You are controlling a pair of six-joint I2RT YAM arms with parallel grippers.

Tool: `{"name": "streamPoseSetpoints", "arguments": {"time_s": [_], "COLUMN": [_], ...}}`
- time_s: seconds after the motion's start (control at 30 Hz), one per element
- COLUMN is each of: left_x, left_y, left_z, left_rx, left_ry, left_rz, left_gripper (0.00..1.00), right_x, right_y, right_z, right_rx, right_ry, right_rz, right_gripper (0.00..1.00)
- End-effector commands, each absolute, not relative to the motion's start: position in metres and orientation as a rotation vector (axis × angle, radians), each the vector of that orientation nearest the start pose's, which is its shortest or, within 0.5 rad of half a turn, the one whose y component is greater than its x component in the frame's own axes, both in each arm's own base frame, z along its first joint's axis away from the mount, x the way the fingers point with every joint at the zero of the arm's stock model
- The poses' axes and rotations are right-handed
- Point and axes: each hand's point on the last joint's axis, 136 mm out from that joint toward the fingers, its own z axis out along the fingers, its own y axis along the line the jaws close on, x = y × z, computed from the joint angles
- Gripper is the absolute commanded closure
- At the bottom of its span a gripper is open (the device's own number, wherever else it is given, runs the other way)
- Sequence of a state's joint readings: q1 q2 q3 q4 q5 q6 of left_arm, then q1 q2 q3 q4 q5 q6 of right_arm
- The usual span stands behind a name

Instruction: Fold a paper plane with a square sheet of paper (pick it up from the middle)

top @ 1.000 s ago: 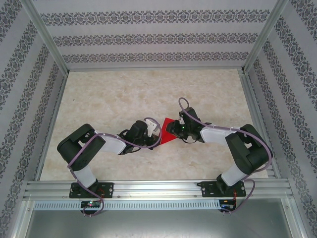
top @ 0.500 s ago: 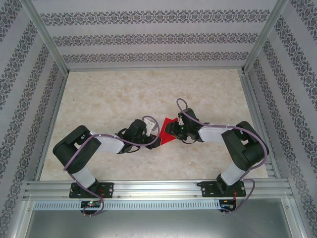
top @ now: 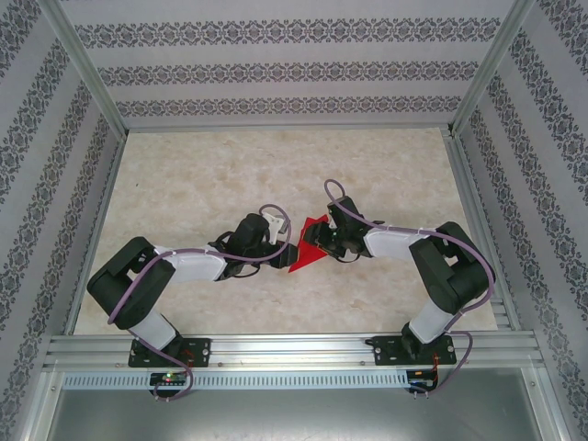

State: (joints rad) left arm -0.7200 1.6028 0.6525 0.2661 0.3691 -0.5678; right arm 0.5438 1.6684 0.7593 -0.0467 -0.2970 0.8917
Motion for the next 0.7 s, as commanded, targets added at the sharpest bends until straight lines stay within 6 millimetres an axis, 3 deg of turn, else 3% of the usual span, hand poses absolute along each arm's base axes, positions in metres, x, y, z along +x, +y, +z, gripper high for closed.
{"name": "streamPoseSetpoints", "arguments": {"time_s": [0.0, 0.27, 0.67], "left_x": [0.264, 0.264, 0.27], "left_y": [-0.322, -0.332, -0.321], "left_z": [0.082, 0.071, 0.045], "left_rx": [0.378, 0.395, 0.356], "left_ry": [2.404, 2.447, 2.54], "left_rz": [-1.15, -1.207, -1.061], "left_gripper": [0.72, 0.81, 0.87], "right_x": [0.286, 0.279, 0.276], "right_y": [0.219, 0.213, 0.214], "right_z": [-0.004, -0.014, -0.015], "right_rx": [0.451, 0.537, 0.526], "right_ry": [2.828, 2.874, 2.888], "right_rz": [0.687, 0.619, 0.614], "right_gripper": [0.46, 0.45, 0.44]}}
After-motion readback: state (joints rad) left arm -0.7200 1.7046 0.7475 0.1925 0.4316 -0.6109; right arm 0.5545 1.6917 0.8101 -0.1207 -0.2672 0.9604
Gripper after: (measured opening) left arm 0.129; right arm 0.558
